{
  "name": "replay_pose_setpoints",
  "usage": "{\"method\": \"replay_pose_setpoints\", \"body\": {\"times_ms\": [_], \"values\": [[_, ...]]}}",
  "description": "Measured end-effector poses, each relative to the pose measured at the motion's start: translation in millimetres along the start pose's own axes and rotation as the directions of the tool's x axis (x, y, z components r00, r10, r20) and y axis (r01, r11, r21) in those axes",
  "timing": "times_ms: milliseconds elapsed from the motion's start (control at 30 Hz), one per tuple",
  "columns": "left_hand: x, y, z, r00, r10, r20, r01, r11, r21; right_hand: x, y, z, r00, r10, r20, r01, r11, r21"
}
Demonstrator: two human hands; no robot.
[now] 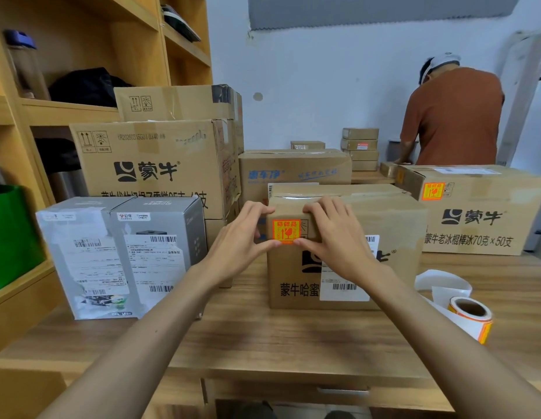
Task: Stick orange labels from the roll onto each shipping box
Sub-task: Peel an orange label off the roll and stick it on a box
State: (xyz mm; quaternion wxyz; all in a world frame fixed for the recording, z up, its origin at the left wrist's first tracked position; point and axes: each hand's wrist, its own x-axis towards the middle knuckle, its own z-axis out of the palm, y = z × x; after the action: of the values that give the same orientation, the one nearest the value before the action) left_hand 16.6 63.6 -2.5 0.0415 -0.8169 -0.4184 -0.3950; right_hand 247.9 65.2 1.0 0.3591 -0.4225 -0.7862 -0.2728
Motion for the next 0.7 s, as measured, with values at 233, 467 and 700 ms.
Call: {"method": "replay_pose_setpoints", "body": {"times_ms": [233,467,700], "values": [[3.9,-1.9,-5.3,1.000,-0.015,-0.005,0.014,0.994,-0.106,0.6,3.9,2.1,0.996,0.068,-0.062,-0.058,0.987,0.148],[8.7,-3.5,-5.8,1.000,-0.028,-0.007,0.026,0.975,-0.220,4.2,2.6,7.0,0.992,0.108,-0.070,-0.095,0.981,0.170],[9.5,-2.8,-4.2,0.999,-0.046,-0.018,0.041,0.976,-0.212,5.9,-0.3,7.1,0.989,0.133,-0.066,-0.120,0.979,0.166]]}}
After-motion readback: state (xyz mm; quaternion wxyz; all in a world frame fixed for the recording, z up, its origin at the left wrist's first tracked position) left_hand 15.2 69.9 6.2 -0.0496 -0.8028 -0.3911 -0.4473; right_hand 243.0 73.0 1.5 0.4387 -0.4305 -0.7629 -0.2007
